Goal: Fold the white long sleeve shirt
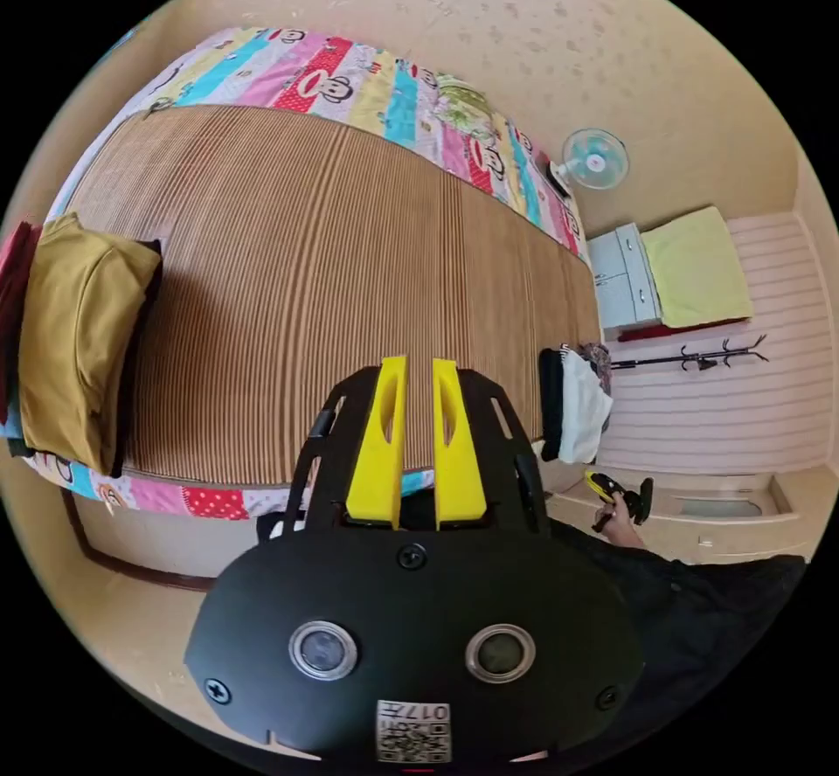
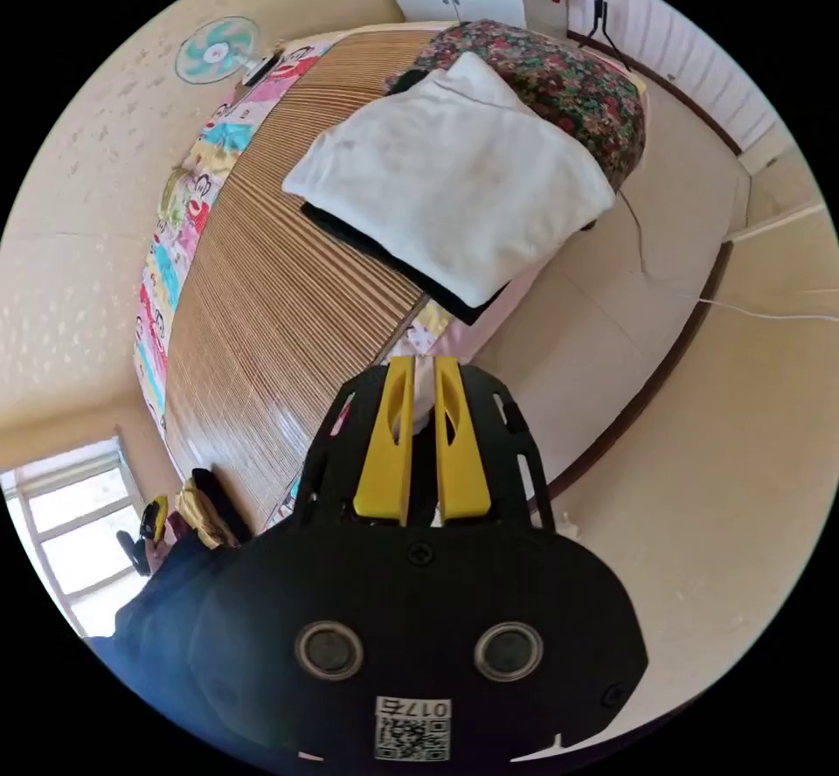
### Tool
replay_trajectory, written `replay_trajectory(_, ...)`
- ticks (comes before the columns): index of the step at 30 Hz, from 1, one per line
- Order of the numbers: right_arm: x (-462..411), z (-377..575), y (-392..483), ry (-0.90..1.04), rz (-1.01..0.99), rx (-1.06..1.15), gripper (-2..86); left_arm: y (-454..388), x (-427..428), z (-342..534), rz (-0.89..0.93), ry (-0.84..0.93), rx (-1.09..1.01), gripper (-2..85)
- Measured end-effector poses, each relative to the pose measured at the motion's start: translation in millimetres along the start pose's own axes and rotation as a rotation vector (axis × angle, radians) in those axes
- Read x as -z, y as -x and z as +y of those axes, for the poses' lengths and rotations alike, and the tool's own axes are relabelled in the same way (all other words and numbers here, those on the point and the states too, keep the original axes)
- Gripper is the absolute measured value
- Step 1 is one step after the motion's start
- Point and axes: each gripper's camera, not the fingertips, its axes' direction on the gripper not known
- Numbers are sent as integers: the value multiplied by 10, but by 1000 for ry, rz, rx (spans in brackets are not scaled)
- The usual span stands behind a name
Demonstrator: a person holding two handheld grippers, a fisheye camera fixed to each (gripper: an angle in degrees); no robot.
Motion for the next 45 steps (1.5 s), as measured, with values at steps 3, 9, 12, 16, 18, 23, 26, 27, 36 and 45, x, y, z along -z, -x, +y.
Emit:
replay_trajectory(3, 143, -346, -179, -30, -31, -27, 28, -441, -61, 59, 82, -57, -40, 51)
replay_trajectory(9, 570, -1285, -91, -156, 39, 62, 48, -727, -102, 75, -13, -97, -135, 35)
replay_trajectory(12, 776, -1633, -44, -282, 20, 136, 80, -908, -186, 119, -104, -67, -226, 18)
replay_trajectory(16, 759, -2015, -144, -267, -26, 47, 101, -1010, -306, 204, -61, -48, -247, -6)
replay_trajectory(18, 581, -2118, -182, -174, -7, 14, 100, -1024, -352, 233, -68, -61, -254, -7)
replay_trajectory(23, 421, -1772, -214, -227, 12, 76, 68, -823, -544, 200, 155, -96, -202, -6)
replay_trajectory(26, 469, -1309, -275, -269, -67, 146, 44, -645, -628, 142, 289, -140, -127, -8)
replay_trajectory(27, 428, -1103, -268, -229, -103, 205, 39, -627, -644, 130, 311, -145, -127, -8)
replay_trajectory(36, -1, 342, -137, -37, -637, 187, 31, -675, -604, -1, 531, -160, -287, -10)
replay_trajectory(45, 1320, 474, 719, -323, -825, 565, 26, -614, -242, -67, 548, -78, -436, 6)
